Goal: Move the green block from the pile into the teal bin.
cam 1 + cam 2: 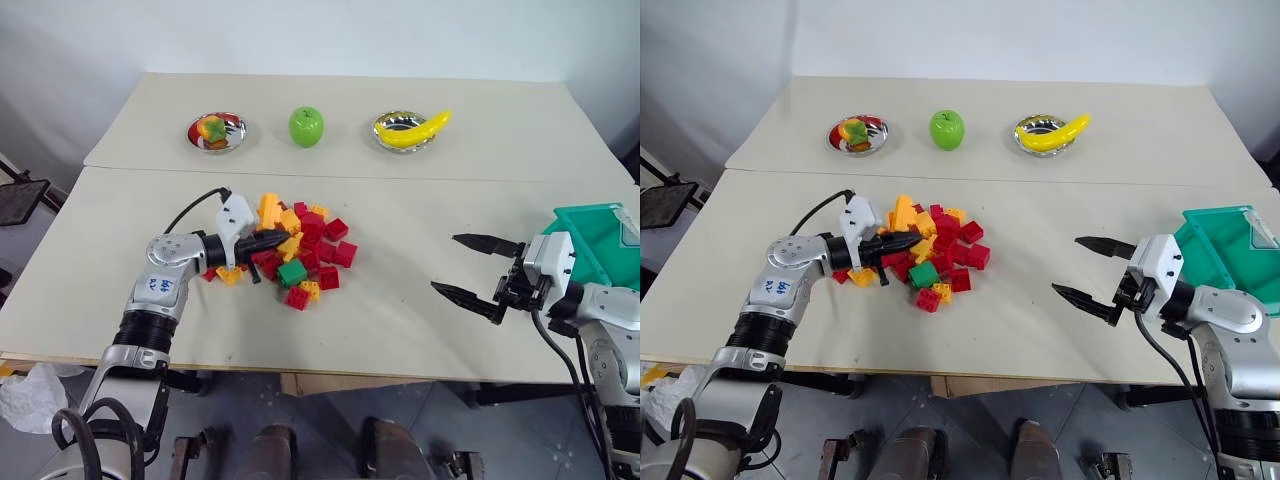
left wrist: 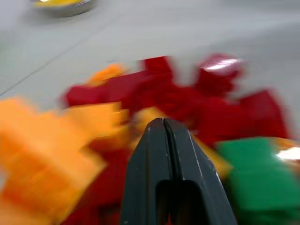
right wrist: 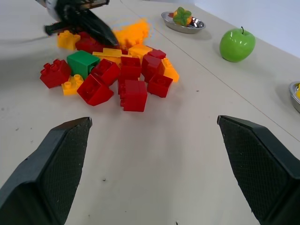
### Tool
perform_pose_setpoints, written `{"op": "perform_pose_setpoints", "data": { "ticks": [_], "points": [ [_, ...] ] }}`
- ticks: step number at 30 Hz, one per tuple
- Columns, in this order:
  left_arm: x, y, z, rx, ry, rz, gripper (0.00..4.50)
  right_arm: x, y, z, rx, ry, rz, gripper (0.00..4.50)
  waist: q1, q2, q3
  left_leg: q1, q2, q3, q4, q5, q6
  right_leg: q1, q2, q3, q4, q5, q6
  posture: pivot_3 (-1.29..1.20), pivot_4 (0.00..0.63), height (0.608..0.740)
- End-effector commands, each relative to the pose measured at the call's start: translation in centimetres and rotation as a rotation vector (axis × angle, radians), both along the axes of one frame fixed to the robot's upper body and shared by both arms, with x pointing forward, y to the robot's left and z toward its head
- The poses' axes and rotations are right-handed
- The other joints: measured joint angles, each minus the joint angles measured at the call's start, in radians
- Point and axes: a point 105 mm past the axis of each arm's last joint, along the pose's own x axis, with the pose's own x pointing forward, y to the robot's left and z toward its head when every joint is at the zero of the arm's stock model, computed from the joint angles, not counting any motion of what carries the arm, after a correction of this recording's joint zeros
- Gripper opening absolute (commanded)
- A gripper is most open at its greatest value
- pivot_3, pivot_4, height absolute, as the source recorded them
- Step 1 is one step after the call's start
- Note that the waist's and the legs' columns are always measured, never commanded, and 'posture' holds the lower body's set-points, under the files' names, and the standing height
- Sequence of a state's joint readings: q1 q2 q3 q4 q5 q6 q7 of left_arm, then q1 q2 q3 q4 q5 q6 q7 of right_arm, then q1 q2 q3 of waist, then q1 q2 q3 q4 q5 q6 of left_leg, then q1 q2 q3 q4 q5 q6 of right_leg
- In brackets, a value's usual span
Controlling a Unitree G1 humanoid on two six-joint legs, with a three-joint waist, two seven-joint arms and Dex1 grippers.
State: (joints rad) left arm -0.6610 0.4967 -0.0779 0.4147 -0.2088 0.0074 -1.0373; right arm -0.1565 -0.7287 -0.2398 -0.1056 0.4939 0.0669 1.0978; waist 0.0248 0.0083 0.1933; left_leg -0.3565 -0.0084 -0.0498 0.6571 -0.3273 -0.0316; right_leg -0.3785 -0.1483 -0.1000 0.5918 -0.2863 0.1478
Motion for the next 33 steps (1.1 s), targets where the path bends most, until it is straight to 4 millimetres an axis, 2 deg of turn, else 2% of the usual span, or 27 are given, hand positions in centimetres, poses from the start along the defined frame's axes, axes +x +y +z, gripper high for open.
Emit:
{"op": "perform_pose_setpoints", "data": {
  "ticks": [1, 4, 7, 11, 13, 18, 22, 24, 25, 26, 28, 30, 33],
  "points": [
    [-1.9, -0.7, 1.3, 0.005, -0.075, -0.117, 0.02, -0.7, 0.5, 0.7, 0.010, -0.039, 0.017, 4.50, 0.001, 0.000, 0.000, 0.000, 0.000, 0.000, 0.000, 0.000, 0.000, 0.000, 0.000, 0.000, 0.000, 0.000, 0.000, 0.00, 0.150, 0.740],
    [-3.3, -1.0, 0.9, 0.014, -0.070, -0.155, 0.02, -1.1, 0.4, 0.7, 0.011, -0.029, 0.017, 4.50, 0.000, 0.000, 0.000, 0.000, 0.000, 0.000, 0.001, 0.000, 0.000, 0.000, 0.000, 0.000, 0.000, 0.000, 0.000, 0.00, 0.150, 0.740],
    [-5.3, -0.8, -0.6, 0.049, -0.049, -0.210, 0.02, -1.5, 0.4, 0.4, 0.003, -0.006, 0.021, 4.50, 0.000, 0.000, 0.000, 0.000, 0.000, 0.000, 0.001, 0.000, 0.000, 0.000, 0.000, 0.000, 0.001, 0.000, 0.000, 0.00, 0.150, 0.740],
    [-6.8, 0.2, -0.9, 0.046, -0.034, -0.199, 0.02, -2.1, 0.5, 0.2, -0.001, 0.013, 0.028, 4.50, 0.000, 0.000, 0.000, 0.000, 0.001, 0.000, 0.001, 0.000, 0.000, 0.000, 0.000, 0.001, 0.001, 0.000, 0.000, 0.00, 0.150, 0.740],
    [-7.8, 2.3, -1.1, 0.067, -0.019, -0.166, 0.02, -2.4, 0.6, 0.4, -0.003, 0.021, 0.032, 4.50, -0.003, 0.000, 0.000, 0.000, 0.001, 0.000, 0.001, -0.001, 0.001, 0.000, 0.000, 0.001, 0.001, 0.000, 0.000, 0.00, 0.150, 0.740],
    [-8.6, 8.3, -0.6, 0.062, -0.004, 0.046, 0.02, -2.6, 0.2, 0.3, -0.018, 0.043, 0.045, 4.50, -0.003, 0.000, 0.000, 0.001, 0.002, 0.001, 0.001, -0.002, 0.001, 0.000, 0.001, 0.002, 0.001, 0.000, -0.001, 0.00, 0.150, 0.740],
    [-8.4, 12.2, 0.7, -0.022, -0.018, 0.257, 0.02, -2.0, 0.1, 0.4, -0.018, 0.036, 0.050, 4.50, 0.002, 0.000, 0.000, 0.001, 0.002, 0.002, 0.002, -0.003, 0.002, 0.000, 0.001, 0.002, 0.001, 0.000, -0.001, 0.00, 0.150, 0.740],
    [-9.1, 14.4, 0.4, -0.023, 0.012, 0.347, 0.02, -1.4, 0.1, 0.5, -0.015, 0.027, 0.053, 4.50, -0.001, 0.000, 0.000, 0.001, 0.002, 0.001, 0.003, -0.004, 0.002, 0.000, 0.001, 0.002, 0.001, 0.000, -0.001, 0.00, 0.150, 0.740],
    [-9.5, 15.4, 0.2, -0.018, 0.023, 0.385, 0.39, -1.1, 0.1, 0.5, -0.015, 0.023, 0.056, 4.50, -0.002, 0.000, 0.000, 0.001, 0.002, 0.002, 0.004, -0.004, 0.002, 0.000, 0.001, 0.002, 0.001, 0.000, -0.001, 0.00, 0.150, 0.740],
    [-9.8, 16.0, 0.1, -0.017, 0.034, 0.413, 0.53, -0.9, 0.2, 0.5, -0.015, 0.019, 0.059, 4.50, -0.004, 0.000, 0.000, 0.001, 0.002, 0.002, 0.004, -0.005, 0.002, 0.000, 0.001, 0.003, 0.001, 0.000, -0.001, 0.00, 0.150, 0.740],
    [-10.4, 16.6, -0.3, -0.012, 0.054, 0.450, 1.14, -0.3, 0.2, 0.4, -0.012, 0.013, 0.062, 4.50, -0.005, 0.000, 0.000, 0.001, 0.003, 0.003, 0.004, -0.006, 0.003, 0.000, 0.001, 0.003, 0.001, 0.000, -0.001, 0.00, 0.150, 0.740],
    [-10.8, 16.4, -0.5, -0.016, 0.074, 0.448, 1.81, 0.1, 0.3, 0.4, -0.012, 0.005, 0.067, 4.50, -0.005, 0.000, 0.000, 0.001, 0.003, 0.004, 0.004, -0.007, 0.003, 0.000, 0.001, 0.003, 0.001, 0.000, -0.001, 0.00, 0.150, 0.740],
    [-10.7, 14.6, -0.5, -0.033, 0.087, 0.413, 2.68, 0.5, 0.4, 0.5, -0.010, -0.011, 0.071, 4.50, 0.001, 0.000, 0.000, 0.001, 0.003, 0.004, 0.005, -0.007, 0.003, 0.000, 0.001, 0.003, 0.001, 0.000, -0.001, 0.00, 0.150, 0.740]
  ]
}}
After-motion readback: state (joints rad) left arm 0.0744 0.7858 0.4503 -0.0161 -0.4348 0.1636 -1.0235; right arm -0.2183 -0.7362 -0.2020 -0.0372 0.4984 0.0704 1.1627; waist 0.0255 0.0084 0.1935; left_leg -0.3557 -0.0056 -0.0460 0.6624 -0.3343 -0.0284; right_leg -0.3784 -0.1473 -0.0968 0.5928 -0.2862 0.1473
